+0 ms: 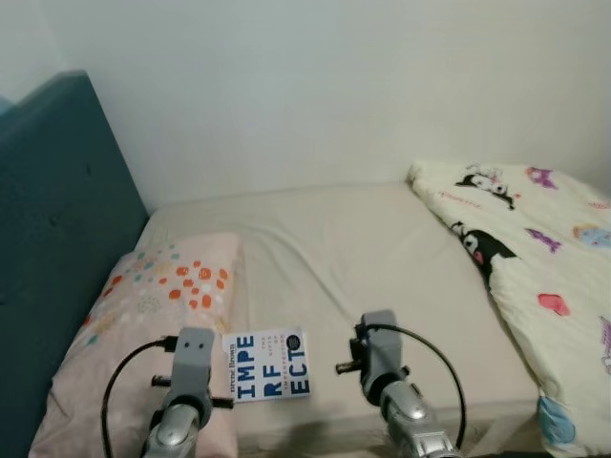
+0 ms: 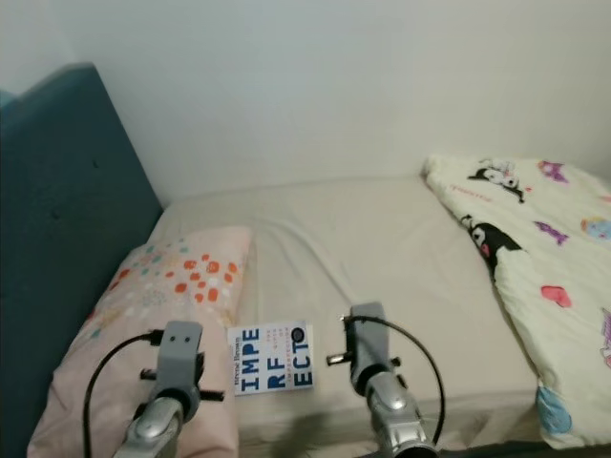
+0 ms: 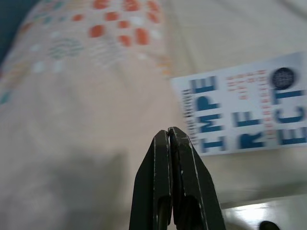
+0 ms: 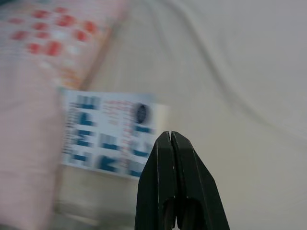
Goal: Clean up the room
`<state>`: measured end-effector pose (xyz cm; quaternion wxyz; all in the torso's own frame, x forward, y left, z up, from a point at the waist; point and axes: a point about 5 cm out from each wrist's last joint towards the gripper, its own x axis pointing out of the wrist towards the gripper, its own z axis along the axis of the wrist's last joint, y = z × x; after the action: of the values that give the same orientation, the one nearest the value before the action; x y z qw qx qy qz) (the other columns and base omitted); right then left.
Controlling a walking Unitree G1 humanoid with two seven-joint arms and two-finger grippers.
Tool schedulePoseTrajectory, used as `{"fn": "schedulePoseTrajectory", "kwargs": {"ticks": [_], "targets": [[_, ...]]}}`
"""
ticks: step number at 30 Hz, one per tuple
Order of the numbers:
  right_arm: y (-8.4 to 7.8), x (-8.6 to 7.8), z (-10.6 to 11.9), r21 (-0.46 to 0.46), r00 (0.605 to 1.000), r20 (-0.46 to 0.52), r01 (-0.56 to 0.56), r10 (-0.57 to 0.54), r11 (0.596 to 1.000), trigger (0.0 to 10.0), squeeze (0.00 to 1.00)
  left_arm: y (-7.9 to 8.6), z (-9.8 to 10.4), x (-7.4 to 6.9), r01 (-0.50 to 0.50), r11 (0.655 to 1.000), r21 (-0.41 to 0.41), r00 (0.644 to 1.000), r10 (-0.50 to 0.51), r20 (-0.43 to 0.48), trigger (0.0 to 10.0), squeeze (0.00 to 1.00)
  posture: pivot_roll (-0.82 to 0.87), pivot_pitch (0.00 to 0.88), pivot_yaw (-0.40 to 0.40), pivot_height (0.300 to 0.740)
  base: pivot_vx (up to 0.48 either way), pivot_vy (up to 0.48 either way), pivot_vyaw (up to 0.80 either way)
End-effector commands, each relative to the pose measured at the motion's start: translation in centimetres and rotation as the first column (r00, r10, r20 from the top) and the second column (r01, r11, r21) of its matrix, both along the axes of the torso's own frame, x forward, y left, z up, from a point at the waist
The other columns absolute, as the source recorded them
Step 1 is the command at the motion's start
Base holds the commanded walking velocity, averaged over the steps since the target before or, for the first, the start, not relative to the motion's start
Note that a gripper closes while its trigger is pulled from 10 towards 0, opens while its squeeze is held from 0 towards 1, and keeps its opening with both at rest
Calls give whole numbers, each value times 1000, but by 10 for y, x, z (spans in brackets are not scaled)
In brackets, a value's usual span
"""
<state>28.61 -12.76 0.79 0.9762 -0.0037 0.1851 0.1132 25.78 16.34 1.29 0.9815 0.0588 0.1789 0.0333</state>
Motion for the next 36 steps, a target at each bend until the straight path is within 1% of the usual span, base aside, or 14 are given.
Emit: {"fn": "schedulePoseTrajectory", "kwargs": {"ticks": [1,4,8,10,13,16,18,23,25,26,28,29,32,36], "targets": [[0,1,1,3,1000,0,-3,3,1000,10000,0,1,-1,-2,9,1000,24,1000,-9,1,10000,0,-13,41,13,740,0,0,0],[0,1,1,4,1000,-3,-1,1,1000,10000,0,-6,-1,-4,45,999,-27,999,-44,22,10000,0,-15,42,15,740,0,0,0],[-1,0,0,1,1000,-8,1,-1,1000,10000,0,-8,-4,-7,55,998,-42,998,-55,17,10000,0,-16,42,17,740,0,0,0],[-4,0,-2,-24,1000,-14,15,-16,1000,10000,0,-7,-10,-10,66,997,-38,998,-67,-14,10000,0,-15,41,16,740,0,0,0],[-14,-1,-6,-95,998,-29,53,-56,994,10000,0,-5,-13,-11,70,997,-31,997,-70,-14,10000,0,-16,37,17,740,0,0,0],[-18,-3,-9,-164,998,-33,44,-50,985,10000,0,-3,-16,-11,63,997,-33,998,-64,-26,10000,0,-18,32,19,740,0,0,0],[-16,-4,-12,-252,999,-44,-26,16,967,10000,0,-2,-18,-11,65,997,-30,997,-66,-35,10000,0,-25,29,24,740,0,0,0],[-16,-5,-15,-184,997,-76,9,-23,983,10000,0,-4,-18,-9,76,997,-29,996,-77,-34,10000,0,-21,22,21,740,0,0,0],[-17,-6,-17,-189,995,-96,8,-26,982,10000,0,-3,-19,-9,73,997,-26,997,-74,-36,10000,0,-21,22,21,740,0,0,0],[-21,-12,-26,-239,987,-156,-8,-30,971,10000,0,-2,-23,-11,64,998,-20,997,-65,-51,10000,0,-20,19,21,740,0,0,0],[-27,-20,-35,-279,977,-206,-8,-52,960,10000,0,0,-31,-14,37,999,-34,995,-40,-90,10000,0,-16,19,19,740,0,0,0],[-29,-21,-37,-265,974,-214,17,-76,964,10000,0,2,-35,-17,37,999,-21,993,-39,-107,10000,0,-17,21,21,740,0,0,0],[-31,-20,-34,-219,977,-188,54,-96,974,10000,0,6,-39,-19,29,999,-16,991,-31,-131,10000,0,-22,23,23,740,0,0,0],[-32,-19,-32,-175,976,-181,88,-119,981,10000,0,6,-37,-17,25,999,-24,993,-28,-116,10000,0,-25,25,31,740,0,0,0]]}}
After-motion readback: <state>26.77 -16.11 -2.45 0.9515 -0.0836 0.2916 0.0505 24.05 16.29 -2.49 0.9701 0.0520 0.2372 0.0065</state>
